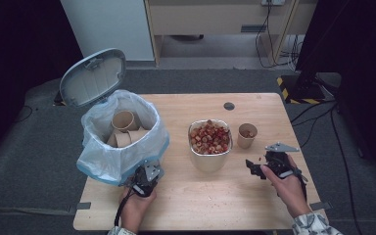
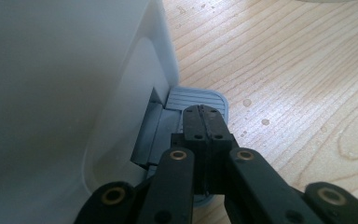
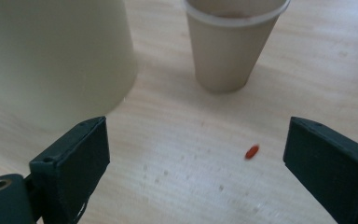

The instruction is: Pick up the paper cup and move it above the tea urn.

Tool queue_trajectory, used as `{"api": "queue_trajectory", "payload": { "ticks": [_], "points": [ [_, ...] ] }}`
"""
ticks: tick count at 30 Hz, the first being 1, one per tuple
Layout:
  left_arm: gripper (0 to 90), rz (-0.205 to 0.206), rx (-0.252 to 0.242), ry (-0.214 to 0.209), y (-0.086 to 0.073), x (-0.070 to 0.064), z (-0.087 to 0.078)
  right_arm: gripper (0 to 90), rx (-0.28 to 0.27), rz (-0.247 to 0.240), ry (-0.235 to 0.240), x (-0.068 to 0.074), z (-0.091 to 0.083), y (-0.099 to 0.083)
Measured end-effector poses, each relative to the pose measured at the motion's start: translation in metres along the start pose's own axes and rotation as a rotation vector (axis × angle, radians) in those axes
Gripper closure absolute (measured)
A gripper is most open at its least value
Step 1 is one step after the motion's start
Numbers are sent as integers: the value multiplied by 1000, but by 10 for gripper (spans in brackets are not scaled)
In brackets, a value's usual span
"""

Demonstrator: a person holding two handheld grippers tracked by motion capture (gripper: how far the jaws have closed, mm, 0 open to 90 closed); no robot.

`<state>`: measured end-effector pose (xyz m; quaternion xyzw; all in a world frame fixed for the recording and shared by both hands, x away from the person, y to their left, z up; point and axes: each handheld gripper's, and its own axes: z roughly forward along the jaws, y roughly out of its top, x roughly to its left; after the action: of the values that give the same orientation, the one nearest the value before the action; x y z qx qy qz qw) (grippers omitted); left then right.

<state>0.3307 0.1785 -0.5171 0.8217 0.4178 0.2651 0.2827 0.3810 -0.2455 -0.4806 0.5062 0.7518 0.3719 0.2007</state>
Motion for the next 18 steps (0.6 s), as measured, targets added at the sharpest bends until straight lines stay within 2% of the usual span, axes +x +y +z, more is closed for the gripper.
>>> {"api": "queue_trajectory", "payload": {
  "ticks": [7,12,18],
  "points": [
    [893,-2,0,0,0,0,0,76,3,-10,-17,-10,1,27],
    [894,6,0,4,1,-1,1,61,-7,-4,7,-11,14,28],
    [894,8,-1,8,1,-1,1,73,-1,-14,-5,-9,28,27]
  ]
}}
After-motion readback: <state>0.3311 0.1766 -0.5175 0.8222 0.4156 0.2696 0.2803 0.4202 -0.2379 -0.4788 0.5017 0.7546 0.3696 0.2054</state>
